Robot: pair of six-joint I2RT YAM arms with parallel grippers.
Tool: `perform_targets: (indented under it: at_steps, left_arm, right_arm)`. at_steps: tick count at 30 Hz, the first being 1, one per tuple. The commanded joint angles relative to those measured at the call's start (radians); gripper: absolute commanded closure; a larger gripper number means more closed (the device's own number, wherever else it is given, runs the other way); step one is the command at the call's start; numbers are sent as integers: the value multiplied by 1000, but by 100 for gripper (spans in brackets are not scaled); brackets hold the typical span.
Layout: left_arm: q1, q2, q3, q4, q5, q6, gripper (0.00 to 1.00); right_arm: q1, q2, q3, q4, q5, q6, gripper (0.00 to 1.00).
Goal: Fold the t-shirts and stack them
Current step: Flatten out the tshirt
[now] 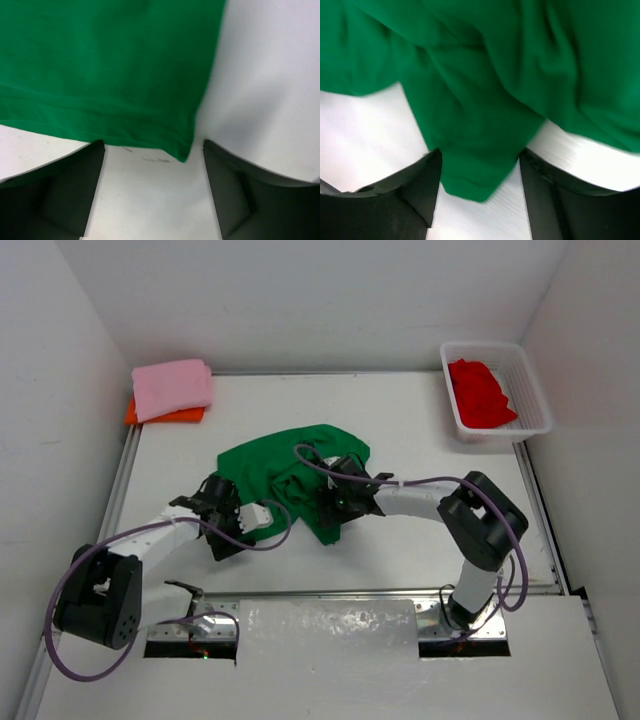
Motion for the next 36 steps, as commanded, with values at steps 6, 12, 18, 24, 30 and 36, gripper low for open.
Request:
perform_targets:
  at_steps: [6,12,18,24,30,36]
  left_arm:
    - [1,19,38,119,38,-92,100]
    - [85,-42,378,-35,7,-218,100]
    - [90,-25,887,-276,-27,-296,100]
    - [88,7,1399,-373,-54,-330,100]
    - [88,15,1711,-413,-24,-315,100]
    - [88,25,1809,-407,-17,-283,100]
  right_arm:
    - [-41,86,10,63,-77,82,100]
    - [-237,-383,-62,17,42,87,100]
    - [-270,-686,264,-269,225,-153,100]
    - [-270,-749,658,-429,348,-286,100]
    - [-270,-773,942,-478,357,-334,100]
    - [-270,-758,1072,-519,339,-339,100]
